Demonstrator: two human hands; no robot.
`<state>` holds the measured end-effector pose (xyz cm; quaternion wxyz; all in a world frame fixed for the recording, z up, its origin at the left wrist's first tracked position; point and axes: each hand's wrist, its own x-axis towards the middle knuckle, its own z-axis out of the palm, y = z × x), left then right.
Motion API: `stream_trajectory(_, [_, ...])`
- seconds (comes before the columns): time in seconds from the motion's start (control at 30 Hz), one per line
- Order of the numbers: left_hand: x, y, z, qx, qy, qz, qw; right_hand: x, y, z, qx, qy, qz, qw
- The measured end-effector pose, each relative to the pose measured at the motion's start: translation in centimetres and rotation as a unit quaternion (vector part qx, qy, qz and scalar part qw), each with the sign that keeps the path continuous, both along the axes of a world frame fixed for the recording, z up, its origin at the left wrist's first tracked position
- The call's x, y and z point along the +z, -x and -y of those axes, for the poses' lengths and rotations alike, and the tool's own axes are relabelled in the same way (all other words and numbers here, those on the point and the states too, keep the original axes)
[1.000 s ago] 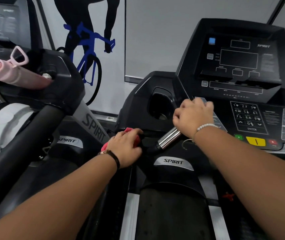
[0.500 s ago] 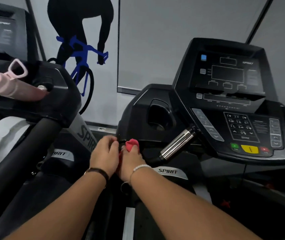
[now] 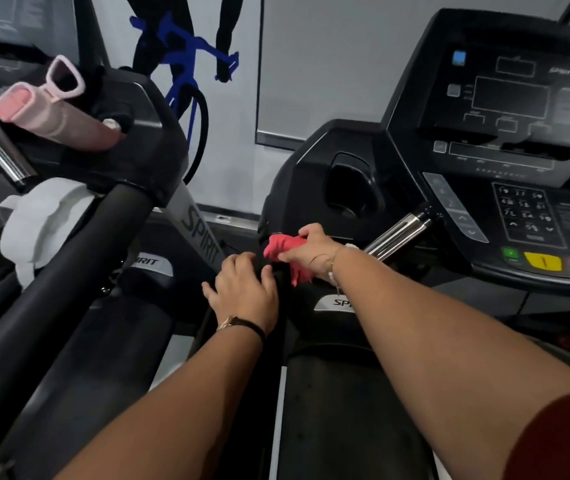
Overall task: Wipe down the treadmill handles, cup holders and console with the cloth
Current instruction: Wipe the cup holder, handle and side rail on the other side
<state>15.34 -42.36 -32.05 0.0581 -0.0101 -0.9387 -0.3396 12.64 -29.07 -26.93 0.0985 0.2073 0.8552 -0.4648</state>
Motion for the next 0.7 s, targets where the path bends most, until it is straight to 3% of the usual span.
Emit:
stream_trajectory(0.1, [-0.3,0.0,0.0,0.008,-0.009,0.004,1.000,-0.3,1.0,0.2,-0.037,0.064,0.015,0.997])
stream_trajectory(0.23, [-0.2,0.2,-0.2,-0.006,-0.001,-0.005,1.000,0.0,2.0,-0.1,-0.048,0.046,0.053,0.996])
stream_trajectory(0.4, [0.0,0.1,-0.1,-0.012,0.007,-0.001,1.000,0.5,-0.7,0.8,0.086,-0.198,0.014,0.976])
stream_trajectory(0.6, [-0.1,0.2,0.1,-0.006,-0.019,0.016,1.000,0.4,-2.9,1.3,0.269,-0.396,0.030,0.877])
stream_trajectory(0.7, [0.0,0.1,0.1,-0.008,-0.029,0.016,0.999,0.6,-2.9,1.2,0.320,-0.554,-0.025,0.768])
